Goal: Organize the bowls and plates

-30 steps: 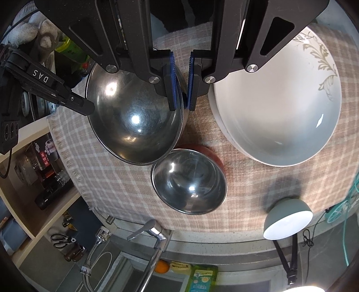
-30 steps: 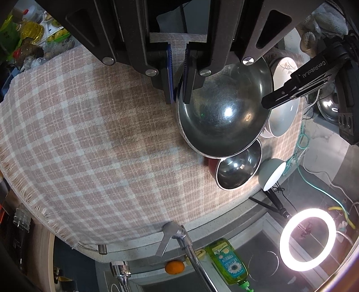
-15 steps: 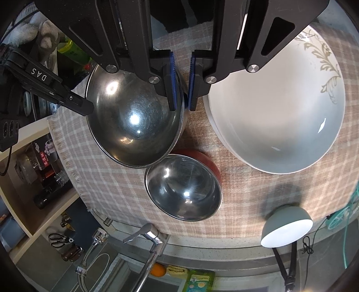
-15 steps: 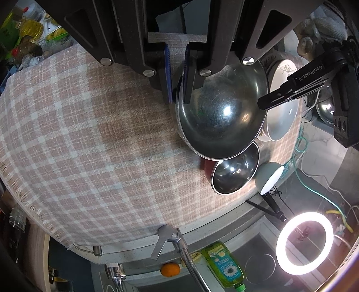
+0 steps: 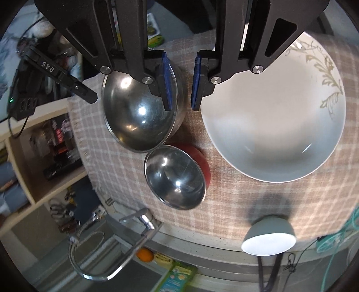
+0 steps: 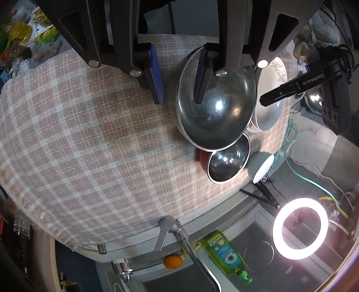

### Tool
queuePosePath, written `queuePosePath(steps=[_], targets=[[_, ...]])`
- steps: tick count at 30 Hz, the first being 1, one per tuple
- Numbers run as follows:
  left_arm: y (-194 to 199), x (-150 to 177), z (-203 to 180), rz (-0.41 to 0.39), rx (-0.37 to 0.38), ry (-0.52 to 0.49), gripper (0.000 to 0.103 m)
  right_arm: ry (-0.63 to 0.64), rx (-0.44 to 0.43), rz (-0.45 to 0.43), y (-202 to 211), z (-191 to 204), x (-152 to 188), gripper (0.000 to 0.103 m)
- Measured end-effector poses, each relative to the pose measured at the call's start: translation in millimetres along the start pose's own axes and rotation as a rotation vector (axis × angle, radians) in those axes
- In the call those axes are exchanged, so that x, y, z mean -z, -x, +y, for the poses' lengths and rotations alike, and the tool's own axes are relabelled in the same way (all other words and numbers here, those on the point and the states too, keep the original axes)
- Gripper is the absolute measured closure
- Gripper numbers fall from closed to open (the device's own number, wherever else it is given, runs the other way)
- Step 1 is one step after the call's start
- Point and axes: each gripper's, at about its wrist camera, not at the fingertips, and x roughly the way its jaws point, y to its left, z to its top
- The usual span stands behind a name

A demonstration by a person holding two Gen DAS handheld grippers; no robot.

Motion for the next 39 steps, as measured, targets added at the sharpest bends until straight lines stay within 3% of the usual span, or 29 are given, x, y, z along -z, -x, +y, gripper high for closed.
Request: queuePosePath(steps=[4, 6, 12, 17, 24, 39], targets=[[26, 5, 13, -0.071, 0.026, 0.074, 0.087, -0.037, -0.015, -0.050, 17, -9, 3, 0.073], [39, 10, 24, -0.106, 0.003, 0.105, 0.084, -0.051, -0.017, -0.068, 24, -13, 5, 0.067], [56, 13, 46, -0.154, -0.066, 0.146, 0.084, -0.014, 0.016, -0.105, 36, -15, -3, 0.066], [63, 12, 58, -0.191, -0.083, 0.194, 0.084, 0.037, -0.005, -0.148, 43, -8, -15, 0.066], [59, -1, 48, -0.222, -0.092, 0.170, 0.084, 0.122, -0.007, -0.202, 37, 7, -40, 0.066], [6, -41, 8, -0.167, -0.108, 0.096, 0.084, 0.286, -0.065, 0.010, -18, 28, -94, 0.066]])
